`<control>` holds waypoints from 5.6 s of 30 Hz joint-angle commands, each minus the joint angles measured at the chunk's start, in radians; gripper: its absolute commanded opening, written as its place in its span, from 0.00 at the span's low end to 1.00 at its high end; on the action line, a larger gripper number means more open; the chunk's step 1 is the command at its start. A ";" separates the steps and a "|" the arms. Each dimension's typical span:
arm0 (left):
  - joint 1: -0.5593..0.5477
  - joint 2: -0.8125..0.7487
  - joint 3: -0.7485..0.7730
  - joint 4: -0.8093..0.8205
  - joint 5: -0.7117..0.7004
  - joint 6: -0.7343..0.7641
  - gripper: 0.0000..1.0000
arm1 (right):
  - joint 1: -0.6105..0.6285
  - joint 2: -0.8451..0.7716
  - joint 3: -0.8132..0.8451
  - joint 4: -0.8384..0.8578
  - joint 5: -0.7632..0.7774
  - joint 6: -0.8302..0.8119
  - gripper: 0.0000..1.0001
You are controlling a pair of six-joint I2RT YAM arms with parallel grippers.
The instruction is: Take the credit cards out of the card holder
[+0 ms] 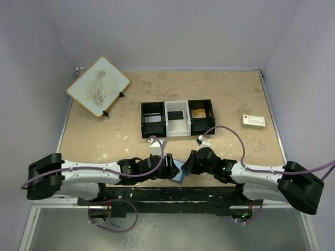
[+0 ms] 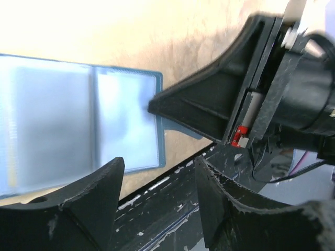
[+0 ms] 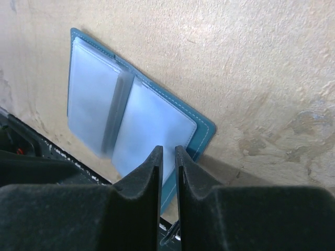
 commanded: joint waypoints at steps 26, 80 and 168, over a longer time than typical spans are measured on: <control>0.131 -0.093 -0.051 -0.139 -0.067 0.066 0.52 | -0.001 -0.049 -0.073 0.019 0.040 0.044 0.19; 0.077 0.117 0.050 0.013 0.034 0.055 0.55 | 0.000 -0.060 -0.054 0.062 0.015 0.027 0.22; 0.042 0.044 0.022 -0.203 -0.177 0.034 0.57 | -0.001 0.031 -0.085 0.175 -0.016 0.041 0.19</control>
